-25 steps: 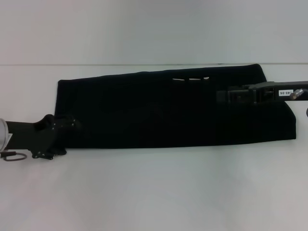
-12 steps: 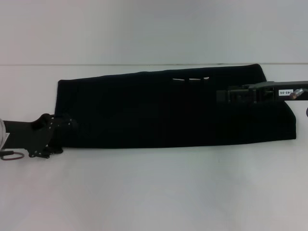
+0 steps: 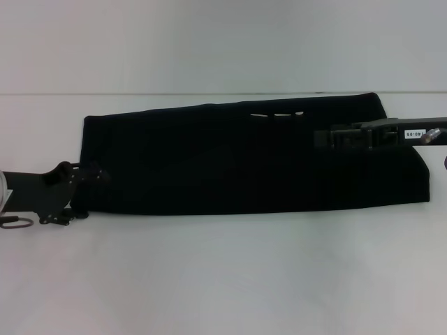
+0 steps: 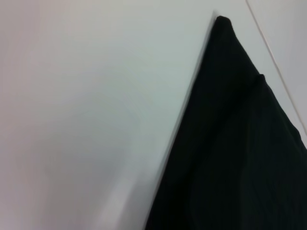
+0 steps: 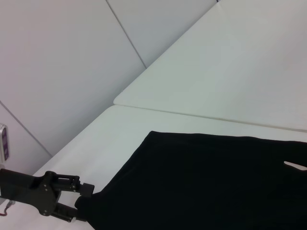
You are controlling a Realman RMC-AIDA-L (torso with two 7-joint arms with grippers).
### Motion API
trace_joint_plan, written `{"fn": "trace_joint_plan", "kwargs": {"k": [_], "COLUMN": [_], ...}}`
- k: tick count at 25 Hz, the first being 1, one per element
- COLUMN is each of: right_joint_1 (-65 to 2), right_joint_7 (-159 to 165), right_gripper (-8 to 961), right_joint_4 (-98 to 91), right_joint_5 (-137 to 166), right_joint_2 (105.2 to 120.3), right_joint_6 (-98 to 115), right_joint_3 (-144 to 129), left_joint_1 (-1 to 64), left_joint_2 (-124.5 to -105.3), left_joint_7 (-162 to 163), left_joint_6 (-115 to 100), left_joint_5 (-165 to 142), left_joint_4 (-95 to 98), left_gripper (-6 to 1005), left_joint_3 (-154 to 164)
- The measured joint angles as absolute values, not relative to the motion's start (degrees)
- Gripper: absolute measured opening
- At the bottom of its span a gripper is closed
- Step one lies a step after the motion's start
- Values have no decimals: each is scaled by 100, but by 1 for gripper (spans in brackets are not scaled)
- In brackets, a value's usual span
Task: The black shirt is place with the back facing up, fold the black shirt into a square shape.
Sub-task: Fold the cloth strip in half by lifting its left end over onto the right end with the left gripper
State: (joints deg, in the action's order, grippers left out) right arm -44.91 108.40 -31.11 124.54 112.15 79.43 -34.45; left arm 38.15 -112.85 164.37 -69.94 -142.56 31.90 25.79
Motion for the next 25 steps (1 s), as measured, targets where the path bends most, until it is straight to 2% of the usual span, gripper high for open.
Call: {"fn": "trace_joint_plan", "kwargs": {"k": [20,25], "right_joint_1": [-4506,-4520], "right_joint_7": [10825,10816], "right_gripper": [658,658], "right_joint_4": [-3118,-3126], "right_joint_5": [12454,12454], "right_joint_2": [11208,11206], "right_joint_6": [7918,7918], "right_joint_3": [-3436,-3436], "left_joint_1": [3842,3841], "left_joint_2": [-11275,-11259], "left_joint_7": [16025,15843], "left_joint_6": [-6908,-6903], "left_joint_5": [-14315,-14341], "left_joint_4": [3201,3208], "left_gripper": [827,737], "left_joint_3": [2626,2607]}}
